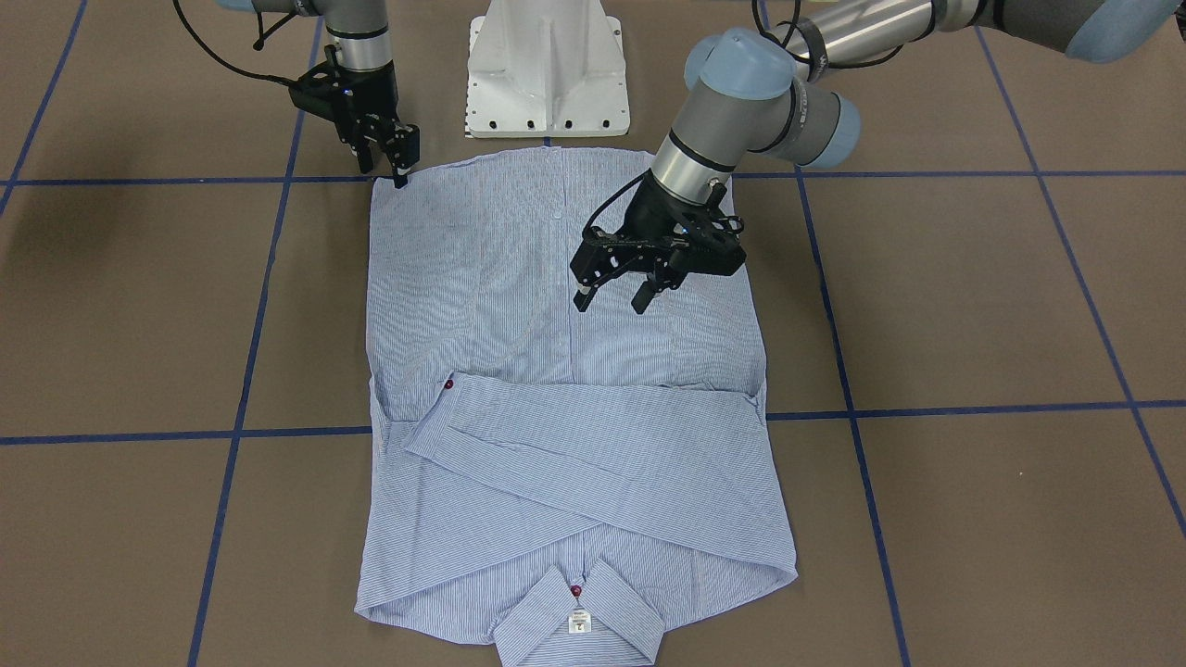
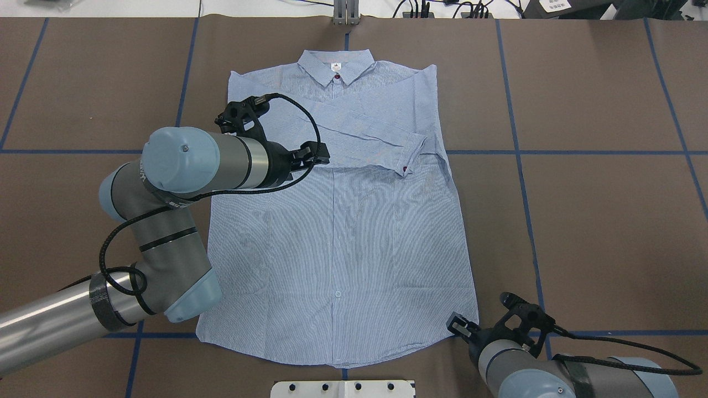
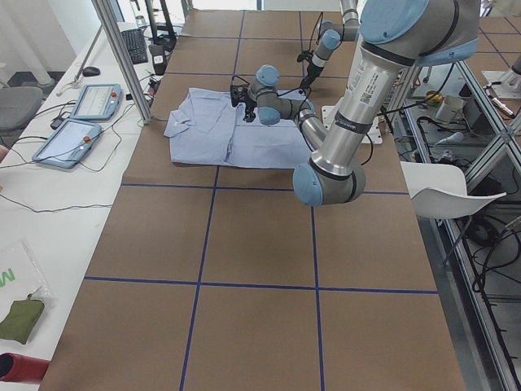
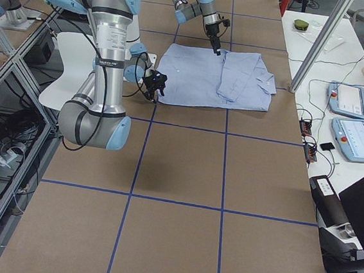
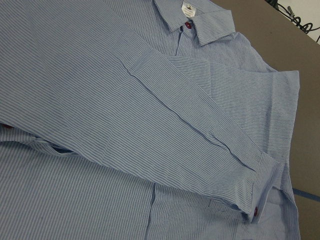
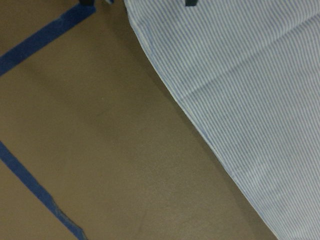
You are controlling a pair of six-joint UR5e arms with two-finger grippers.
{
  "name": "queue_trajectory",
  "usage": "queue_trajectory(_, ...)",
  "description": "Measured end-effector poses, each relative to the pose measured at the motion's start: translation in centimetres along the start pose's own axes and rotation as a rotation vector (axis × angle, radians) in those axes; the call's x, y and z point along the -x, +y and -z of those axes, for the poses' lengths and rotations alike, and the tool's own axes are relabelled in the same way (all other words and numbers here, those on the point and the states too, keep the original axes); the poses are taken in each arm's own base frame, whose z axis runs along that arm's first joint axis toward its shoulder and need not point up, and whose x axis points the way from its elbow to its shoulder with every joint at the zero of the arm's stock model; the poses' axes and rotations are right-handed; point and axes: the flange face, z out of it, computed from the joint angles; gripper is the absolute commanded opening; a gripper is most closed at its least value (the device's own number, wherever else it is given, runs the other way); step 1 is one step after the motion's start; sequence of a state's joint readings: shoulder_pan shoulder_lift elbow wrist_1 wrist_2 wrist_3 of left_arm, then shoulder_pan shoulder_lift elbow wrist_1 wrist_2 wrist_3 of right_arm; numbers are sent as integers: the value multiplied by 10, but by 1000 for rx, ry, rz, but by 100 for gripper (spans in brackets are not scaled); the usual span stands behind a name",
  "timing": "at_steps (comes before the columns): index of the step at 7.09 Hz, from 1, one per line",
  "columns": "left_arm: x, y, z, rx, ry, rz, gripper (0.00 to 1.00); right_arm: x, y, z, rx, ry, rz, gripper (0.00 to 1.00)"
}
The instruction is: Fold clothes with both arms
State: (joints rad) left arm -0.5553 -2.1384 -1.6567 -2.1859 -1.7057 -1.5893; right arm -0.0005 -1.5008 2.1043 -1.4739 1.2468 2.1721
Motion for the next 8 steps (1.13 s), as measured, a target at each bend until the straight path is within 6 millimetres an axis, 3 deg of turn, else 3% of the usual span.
queue_trajectory(1, 1, 0, -1, 0, -2, 0, 90, 0, -1, 0, -3, 0, -2, 56)
queue_trajectory(2, 1, 0, -2, 0, -4, 1, 90, 1, -3, -1, -6, 0, -4, 47)
queue_trajectory(4, 2, 0, -3, 0, -6, 0, 90, 1, -4, -1, -6, -1, -6, 13)
queue_trajectory(5, 3, -1, -3, -1, -8, 0, 90, 2, -3, -1, -4, -1, -6, 0)
queue_trajectory(8, 4, 0, -3, 0, -9, 1, 90, 3, -3, 2, -1, -5, -8, 0)
